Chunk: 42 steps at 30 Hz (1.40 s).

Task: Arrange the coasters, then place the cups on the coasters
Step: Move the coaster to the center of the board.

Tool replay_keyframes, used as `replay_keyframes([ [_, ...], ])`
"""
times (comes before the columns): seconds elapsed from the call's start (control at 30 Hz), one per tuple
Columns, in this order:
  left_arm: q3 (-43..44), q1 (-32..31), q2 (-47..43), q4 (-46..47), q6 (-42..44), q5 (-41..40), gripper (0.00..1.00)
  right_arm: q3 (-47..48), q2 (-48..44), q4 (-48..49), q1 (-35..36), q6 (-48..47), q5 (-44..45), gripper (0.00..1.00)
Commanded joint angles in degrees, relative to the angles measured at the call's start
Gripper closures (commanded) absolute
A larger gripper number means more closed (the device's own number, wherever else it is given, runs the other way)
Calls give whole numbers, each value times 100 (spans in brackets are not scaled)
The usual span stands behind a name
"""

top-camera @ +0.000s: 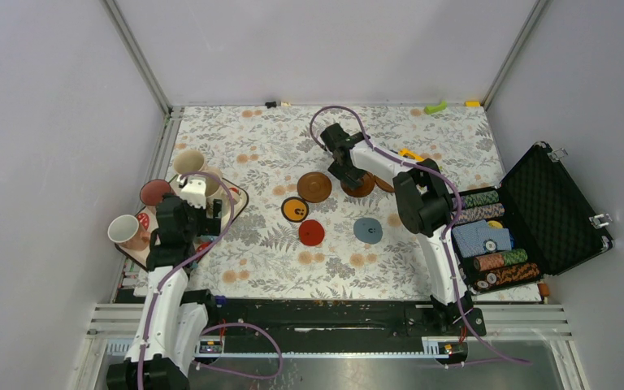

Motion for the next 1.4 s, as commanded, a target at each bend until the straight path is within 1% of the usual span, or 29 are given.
replay_keyframes([
  [0.0,253,36,67,171,20,-200,1,-222,80,-418,17,3,-217,0],
  [0.27,228,24,19,169,28,-100,1,-162,110,-460,134,36,-292,2],
  [0.73,184,31,-145,180,24,-19,1,-146,98,-460,141,56,-298,2],
  [1.1,183,32,-124,179,33,4,1,-137,103,-456,142,56,-293,2],
  [1.37,239,31,55,137,50,33,1,-152,100,-464,141,56,-288,2],
])
